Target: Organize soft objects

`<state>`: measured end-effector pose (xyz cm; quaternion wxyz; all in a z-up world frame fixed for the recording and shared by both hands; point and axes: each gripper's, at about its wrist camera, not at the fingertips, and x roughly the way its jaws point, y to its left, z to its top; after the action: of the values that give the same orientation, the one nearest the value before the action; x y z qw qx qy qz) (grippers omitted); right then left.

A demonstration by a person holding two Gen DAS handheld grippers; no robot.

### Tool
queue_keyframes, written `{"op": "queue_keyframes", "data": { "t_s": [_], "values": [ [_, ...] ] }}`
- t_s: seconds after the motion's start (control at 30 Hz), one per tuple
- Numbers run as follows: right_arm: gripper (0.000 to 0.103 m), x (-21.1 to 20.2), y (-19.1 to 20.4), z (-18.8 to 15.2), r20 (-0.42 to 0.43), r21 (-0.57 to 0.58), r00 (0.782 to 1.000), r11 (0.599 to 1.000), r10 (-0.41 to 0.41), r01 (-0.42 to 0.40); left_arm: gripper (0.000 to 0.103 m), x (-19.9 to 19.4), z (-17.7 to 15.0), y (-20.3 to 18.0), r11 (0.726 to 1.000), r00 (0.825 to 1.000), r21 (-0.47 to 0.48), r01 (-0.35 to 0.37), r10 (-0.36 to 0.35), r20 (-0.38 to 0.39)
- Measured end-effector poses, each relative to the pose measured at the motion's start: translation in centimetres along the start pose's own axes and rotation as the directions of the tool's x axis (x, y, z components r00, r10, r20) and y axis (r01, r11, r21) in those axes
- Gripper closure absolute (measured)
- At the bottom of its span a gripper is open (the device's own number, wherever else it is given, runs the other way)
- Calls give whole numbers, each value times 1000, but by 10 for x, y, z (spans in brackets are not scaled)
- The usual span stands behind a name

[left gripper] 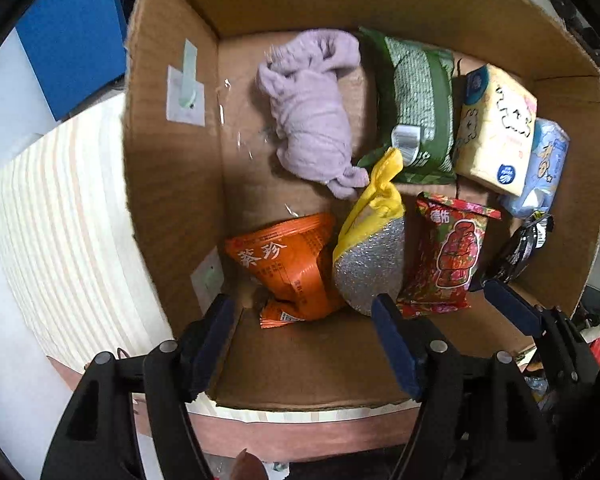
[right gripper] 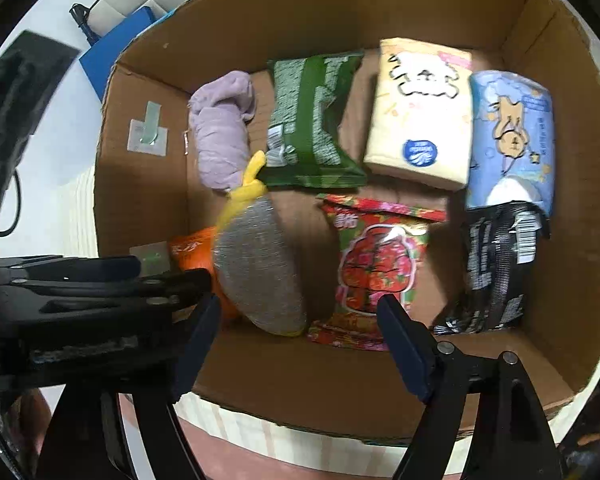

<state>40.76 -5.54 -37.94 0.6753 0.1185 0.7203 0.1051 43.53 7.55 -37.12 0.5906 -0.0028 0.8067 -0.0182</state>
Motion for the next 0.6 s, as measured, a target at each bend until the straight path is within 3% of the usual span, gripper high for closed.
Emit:
{"op": "queue_keyframes", "data": {
  "t_s": [0.1,0.23,0.33,0.43,0.53,0.6],
  "values": [
    [21,-5,-4,0,2,0,1000,1000,-19,19,33,-10,-2,-1,1000,999,-1,-12,12,31],
    [21,-17,-8,-2,10,-12,999,999,-50,50,33,-27,-11,-2,999,996,-22,26,-24,82],
    [21,-28,-16,-9,32,-33,996,995,-89,90,33,-33,-18,-4,997,989,-36,70,-65,130],
    [21,-45,-24,-16,65,-52,989,989,-132,135,33,-44,-36,-11,998,977,-30,48,-41,207],
    [18,-62,-29,-27,119,-74,976,979,-180,189,10,-54,-53,-19,1000,954,-30,-2,11,299],
    [2,-75,-33,-33,149,-80,969,975,-196,209,8,-59,-58,-20,999,937,-39,-25,37,347]
  ]
}}
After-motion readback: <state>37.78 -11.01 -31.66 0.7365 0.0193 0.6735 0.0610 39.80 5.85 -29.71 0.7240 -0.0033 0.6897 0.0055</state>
